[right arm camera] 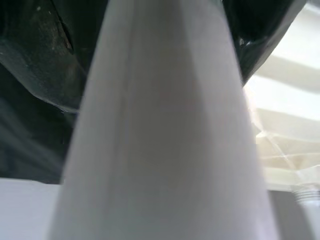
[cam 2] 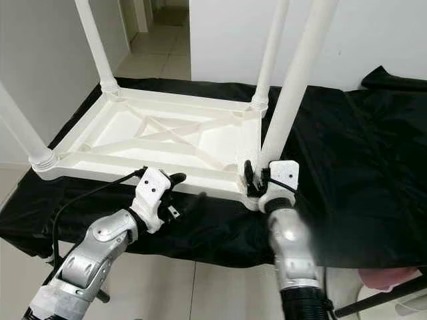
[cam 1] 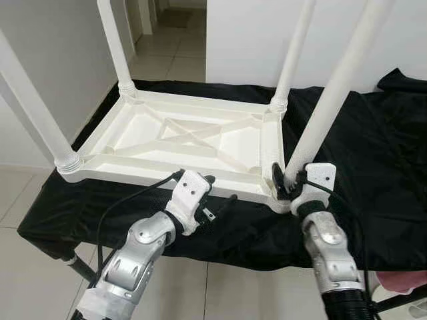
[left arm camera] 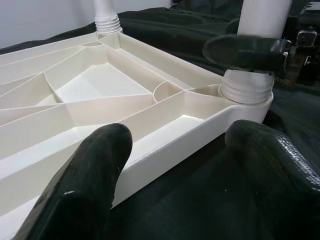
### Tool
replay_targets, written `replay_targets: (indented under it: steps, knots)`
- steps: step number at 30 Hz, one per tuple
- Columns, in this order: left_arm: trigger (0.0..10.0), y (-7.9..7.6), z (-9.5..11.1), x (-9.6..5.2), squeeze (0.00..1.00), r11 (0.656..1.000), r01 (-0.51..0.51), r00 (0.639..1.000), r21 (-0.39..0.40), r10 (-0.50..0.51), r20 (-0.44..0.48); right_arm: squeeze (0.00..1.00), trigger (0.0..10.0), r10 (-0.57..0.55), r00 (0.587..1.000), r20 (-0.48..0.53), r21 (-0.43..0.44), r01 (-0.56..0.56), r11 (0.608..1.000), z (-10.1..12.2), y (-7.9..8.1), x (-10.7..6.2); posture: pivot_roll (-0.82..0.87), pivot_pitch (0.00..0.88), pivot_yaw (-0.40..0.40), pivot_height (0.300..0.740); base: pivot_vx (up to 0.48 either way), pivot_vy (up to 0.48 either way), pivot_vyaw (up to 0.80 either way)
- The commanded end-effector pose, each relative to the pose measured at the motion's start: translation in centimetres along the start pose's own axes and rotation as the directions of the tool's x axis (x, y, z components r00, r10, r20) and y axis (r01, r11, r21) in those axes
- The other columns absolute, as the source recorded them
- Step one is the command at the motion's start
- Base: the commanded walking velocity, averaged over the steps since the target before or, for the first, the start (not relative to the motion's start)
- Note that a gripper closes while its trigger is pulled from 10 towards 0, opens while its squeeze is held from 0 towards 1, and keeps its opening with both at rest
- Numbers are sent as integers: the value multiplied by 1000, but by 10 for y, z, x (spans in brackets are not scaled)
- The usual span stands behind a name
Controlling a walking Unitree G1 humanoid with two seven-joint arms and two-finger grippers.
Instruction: Building children table
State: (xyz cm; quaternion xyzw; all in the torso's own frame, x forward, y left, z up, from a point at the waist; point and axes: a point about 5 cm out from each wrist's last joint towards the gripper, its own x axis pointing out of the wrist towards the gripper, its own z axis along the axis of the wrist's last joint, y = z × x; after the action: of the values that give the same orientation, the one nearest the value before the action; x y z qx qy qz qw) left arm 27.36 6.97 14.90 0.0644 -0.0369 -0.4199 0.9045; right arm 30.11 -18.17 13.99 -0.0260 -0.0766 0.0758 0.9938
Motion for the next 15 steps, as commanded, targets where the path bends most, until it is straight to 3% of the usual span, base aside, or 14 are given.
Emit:
replay_targets:
  steps: [1,2,5,6,7,12,13,14,15]
  knots:
    - [10000,0,2,0,0,1000,24,1000,-2,-24,1,0,10000,103,995,3,2,-103,995,1,1,3,-5,26,28,740,0,0,0]
    - [10000,1,4,2,0,1000,29,1000,2,-29,7,0,10000,169,986,3,-20,-169,985,3,-1,7,-7,8,27,740,0,0,0]
    - [10000,-1,2,2,0,999,35,999,5,-35,10,0,10000,214,977,-2,-20,-214,977,3,-3,7,-6,32,30,740,0,0,0]
    - [10000,-1,-1,3,0,999,32,999,17,-32,-7,0,10000,241,970,-12,-38,-242,970,3,-5,9,-8,0,29,740,0,0,0]
    - [10000,-4,4,6,0,999,47,999,-10,-47,20,0,10000,307,951,-29,-40,-308,951,4,-8,11,-4,4,26,740,0,0,0]
    - [10000,-5,3,9,0,999,49,999,8,-50,10,0,9725,418,906,-67,-59,-422,905,4,-8,13,-5,3,25,740,0,0,0]
    - [10000,-6,3,8,0,999,53,999,6,-53,10,0,4549,441,894,-76,-63,-446,893,4,-8,13,-4,9,25,740,0,0,0]
    - [10000,-6,3,8,0,998,56,998,4,-56,11,0,4549,456,886,-82,-65,-461,885,4,-8,13,-4,9,25,740,0,0,0]
    - [10000,-6,3,7,0,998,58,998,3,-58,11,0,2275,465,881,-85,-67,-470,880,4,-8,13,-4,9,25,740,0,0,0]
